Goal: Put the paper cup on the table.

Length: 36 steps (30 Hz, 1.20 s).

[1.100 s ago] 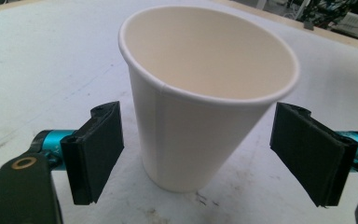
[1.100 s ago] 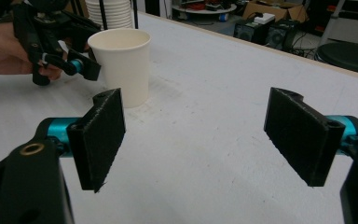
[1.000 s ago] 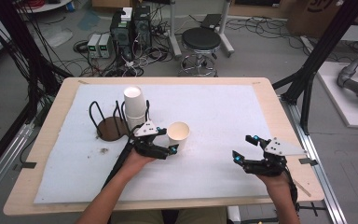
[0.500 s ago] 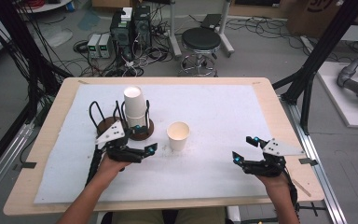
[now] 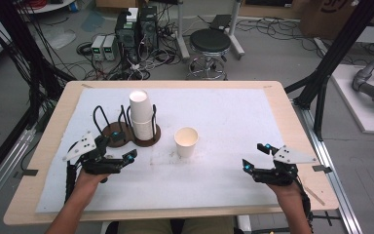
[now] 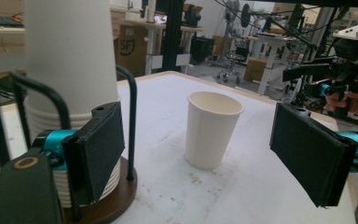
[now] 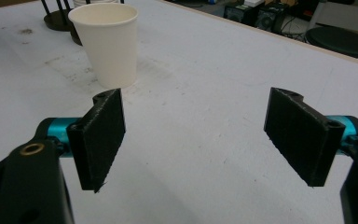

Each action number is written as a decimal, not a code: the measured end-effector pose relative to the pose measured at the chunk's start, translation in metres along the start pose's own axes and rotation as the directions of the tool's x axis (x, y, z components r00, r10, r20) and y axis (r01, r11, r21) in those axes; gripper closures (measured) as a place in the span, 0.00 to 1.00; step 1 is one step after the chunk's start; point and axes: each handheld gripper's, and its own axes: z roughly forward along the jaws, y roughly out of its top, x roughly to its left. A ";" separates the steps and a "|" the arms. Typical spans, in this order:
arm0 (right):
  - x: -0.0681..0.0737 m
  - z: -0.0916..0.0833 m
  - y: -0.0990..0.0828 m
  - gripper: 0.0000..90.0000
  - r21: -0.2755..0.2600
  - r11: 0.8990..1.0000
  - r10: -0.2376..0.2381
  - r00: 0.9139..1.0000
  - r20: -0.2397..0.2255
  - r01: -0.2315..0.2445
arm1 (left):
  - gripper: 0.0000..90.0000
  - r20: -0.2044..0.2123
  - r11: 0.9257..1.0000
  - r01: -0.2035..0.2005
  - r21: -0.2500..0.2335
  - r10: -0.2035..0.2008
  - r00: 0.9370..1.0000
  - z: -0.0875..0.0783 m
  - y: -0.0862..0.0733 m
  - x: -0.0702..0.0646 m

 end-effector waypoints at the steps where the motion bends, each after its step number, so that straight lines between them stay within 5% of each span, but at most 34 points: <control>1: 0.001 -0.001 0.000 0.23 0.003 1.000 0.006 1.000 0.001 -0.006 | 0.20 -0.005 1.000 0.002 -0.001 -0.002 1.000 -0.003 -0.002 0.001; 36: 0.004 0.000 -0.001 0.23 -0.007 1.000 0.013 1.000 0.017 -0.013 | 0.20 -0.040 1.000 -0.005 -0.012 0.004 0.999 -0.014 -0.007 0.001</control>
